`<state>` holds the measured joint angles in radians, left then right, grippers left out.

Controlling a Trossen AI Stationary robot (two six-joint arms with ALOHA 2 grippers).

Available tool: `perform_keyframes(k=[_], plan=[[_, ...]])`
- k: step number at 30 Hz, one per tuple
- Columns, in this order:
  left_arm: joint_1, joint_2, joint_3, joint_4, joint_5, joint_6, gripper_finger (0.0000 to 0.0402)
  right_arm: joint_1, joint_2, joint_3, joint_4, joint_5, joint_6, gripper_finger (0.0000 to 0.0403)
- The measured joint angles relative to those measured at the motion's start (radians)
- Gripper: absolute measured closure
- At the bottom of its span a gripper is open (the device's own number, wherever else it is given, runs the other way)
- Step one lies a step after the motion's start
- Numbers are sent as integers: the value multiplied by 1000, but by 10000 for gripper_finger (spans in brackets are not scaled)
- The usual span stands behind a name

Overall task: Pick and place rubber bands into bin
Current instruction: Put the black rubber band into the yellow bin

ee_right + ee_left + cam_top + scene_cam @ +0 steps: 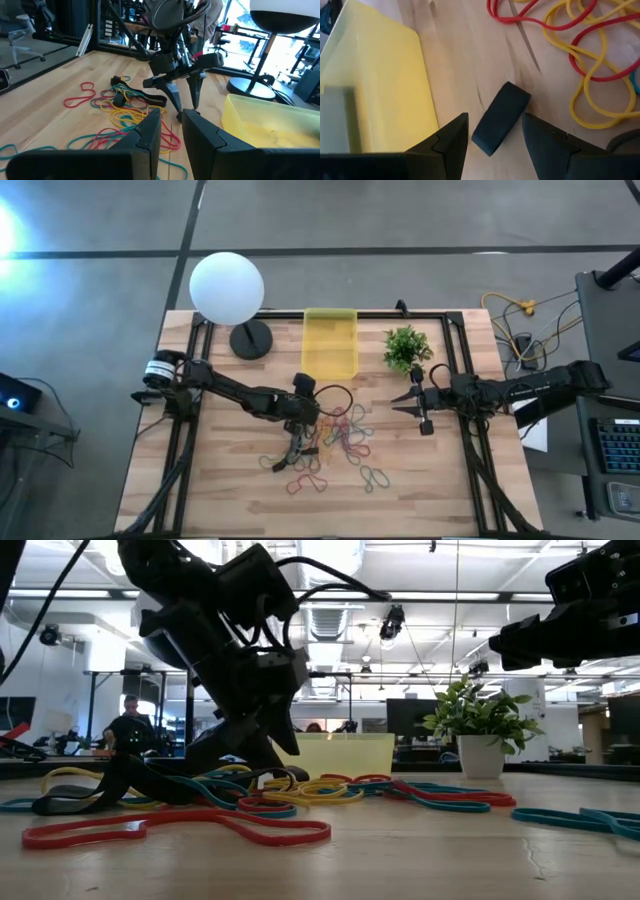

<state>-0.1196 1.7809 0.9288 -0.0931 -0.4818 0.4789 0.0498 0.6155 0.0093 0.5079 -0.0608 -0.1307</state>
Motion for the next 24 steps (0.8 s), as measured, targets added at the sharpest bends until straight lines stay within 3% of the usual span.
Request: perform_keyframes(k=[15, 24], plan=[[1, 48, 32, 5, -21, -1, 236, 0, 0, 0, 5, 1, 8, 335], [3, 47, 32, 5, -24, -4, 327, 0, 0, 0, 5, 0, 8, 335]])
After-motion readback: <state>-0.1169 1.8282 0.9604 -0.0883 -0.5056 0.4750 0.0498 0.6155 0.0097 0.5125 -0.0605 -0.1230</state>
